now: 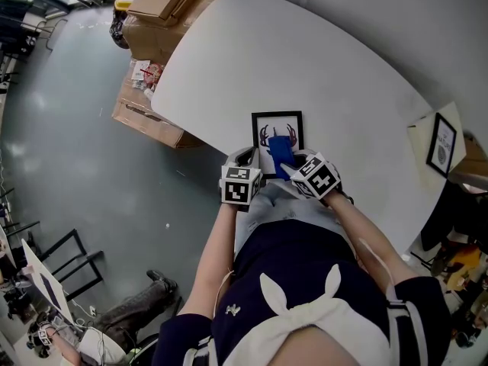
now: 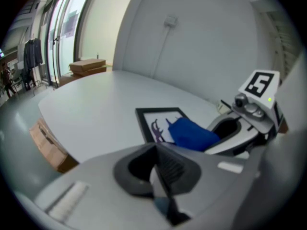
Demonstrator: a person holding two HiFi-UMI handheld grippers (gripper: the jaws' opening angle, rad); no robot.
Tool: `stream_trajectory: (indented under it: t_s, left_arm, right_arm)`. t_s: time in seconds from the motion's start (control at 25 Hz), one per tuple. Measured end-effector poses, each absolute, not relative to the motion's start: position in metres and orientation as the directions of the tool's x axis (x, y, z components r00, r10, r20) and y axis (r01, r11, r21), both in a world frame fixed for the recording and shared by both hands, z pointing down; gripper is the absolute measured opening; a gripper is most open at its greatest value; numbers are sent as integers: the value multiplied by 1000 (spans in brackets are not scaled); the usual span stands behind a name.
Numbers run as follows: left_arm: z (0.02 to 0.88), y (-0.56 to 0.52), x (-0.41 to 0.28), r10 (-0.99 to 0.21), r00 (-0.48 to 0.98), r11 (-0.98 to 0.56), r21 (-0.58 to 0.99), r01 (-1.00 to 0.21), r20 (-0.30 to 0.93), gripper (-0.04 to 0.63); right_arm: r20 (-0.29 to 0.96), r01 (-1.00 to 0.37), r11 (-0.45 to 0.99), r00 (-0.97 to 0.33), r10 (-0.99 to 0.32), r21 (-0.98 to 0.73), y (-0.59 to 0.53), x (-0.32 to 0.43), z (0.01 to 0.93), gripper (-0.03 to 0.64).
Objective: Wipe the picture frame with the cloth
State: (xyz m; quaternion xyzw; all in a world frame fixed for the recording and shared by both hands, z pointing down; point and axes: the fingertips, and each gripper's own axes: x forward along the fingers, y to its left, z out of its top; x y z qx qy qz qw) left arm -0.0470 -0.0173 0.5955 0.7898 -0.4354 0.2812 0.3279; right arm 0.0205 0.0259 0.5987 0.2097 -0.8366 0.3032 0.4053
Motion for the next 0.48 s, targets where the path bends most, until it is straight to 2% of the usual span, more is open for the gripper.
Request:
stream_trajectory:
  t_s: [0.48]
  left_arm:
    - [595,-18,-47,-503,461,-408,270,-872,731,3]
  right_arm:
    - [804,-628,698,-581,-125,-345,24,36,598,66]
